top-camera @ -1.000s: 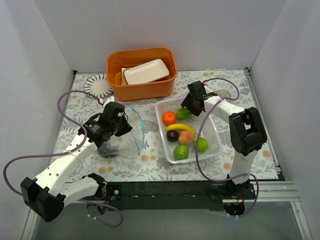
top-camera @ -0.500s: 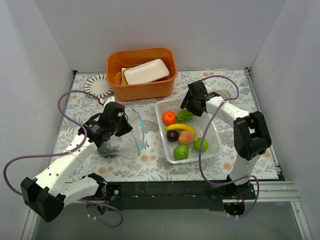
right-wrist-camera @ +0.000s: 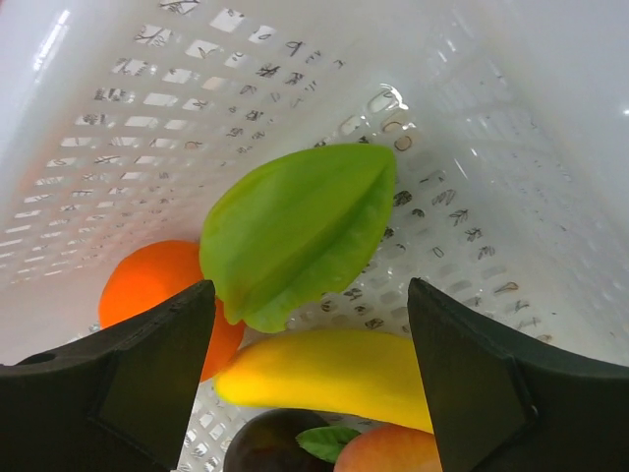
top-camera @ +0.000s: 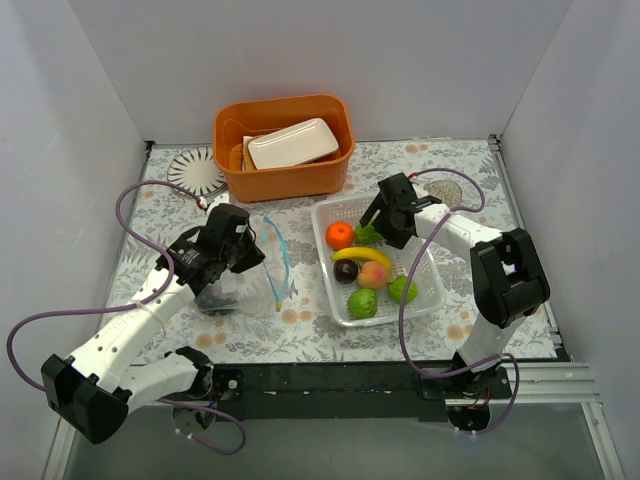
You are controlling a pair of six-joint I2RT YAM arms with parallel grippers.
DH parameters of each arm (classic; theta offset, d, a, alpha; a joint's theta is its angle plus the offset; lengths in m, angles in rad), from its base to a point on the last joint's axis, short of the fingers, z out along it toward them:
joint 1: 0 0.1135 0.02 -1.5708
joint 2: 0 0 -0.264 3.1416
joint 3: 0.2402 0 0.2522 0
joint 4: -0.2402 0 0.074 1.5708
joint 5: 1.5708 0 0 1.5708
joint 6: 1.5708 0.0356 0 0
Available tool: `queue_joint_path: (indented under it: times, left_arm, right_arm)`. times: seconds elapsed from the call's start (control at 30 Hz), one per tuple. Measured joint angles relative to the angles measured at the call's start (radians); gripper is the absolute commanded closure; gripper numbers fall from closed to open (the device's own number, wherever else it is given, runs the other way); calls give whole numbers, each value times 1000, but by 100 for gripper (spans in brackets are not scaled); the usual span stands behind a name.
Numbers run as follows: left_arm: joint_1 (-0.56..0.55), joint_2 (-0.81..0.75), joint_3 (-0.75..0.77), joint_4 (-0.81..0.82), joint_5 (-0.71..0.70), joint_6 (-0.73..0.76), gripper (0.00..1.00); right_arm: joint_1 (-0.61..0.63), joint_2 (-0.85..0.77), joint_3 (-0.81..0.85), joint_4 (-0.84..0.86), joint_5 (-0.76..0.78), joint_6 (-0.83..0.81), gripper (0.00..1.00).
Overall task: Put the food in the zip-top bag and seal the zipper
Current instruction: Pick up the fake fruit from the bin.
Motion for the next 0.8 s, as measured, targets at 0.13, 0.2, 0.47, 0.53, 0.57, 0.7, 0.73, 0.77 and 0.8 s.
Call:
queue_joint_path:
  times: [0.13, 0.2, 0.47, 0.53, 0.57, 0.7, 0.73, 0.77, 0.8]
  left_arm:
    - [0, 0, 0, -1, 0, 0, 100]
    - [0, 0, 0, -3, 0, 0, 100]
    - [0, -6, 0, -6, -1, -1, 100]
    - [0, -6, 0, -6, 0, -1, 100]
    - [0, -6, 0, -6, 0, -1, 100]
    - [0, -6, 0, -6, 0, -2, 100]
    - [0, -6, 0, -6, 0, -2, 100]
    - [0, -6, 0, -6, 0, -2, 100]
    - [0, -6, 0, -6, 0, -2, 100]
  right_arm:
    - [1, 4, 1, 37, -5, 23, 14]
    - [1, 20, 7, 49, -6, 31, 14]
    - [3, 75, 50, 59, -6, 35, 23]
    - [2, 76, 50, 56, 1, 30, 35]
    - [2, 76, 50, 54, 5, 23, 38]
    - [2, 76, 52, 45, 23, -6, 51]
    - [2, 76, 56, 44, 27, -22, 53]
    - [2, 76, 58, 44, 27, -40, 55]
    - [3, 75, 58, 44, 27, -58, 60]
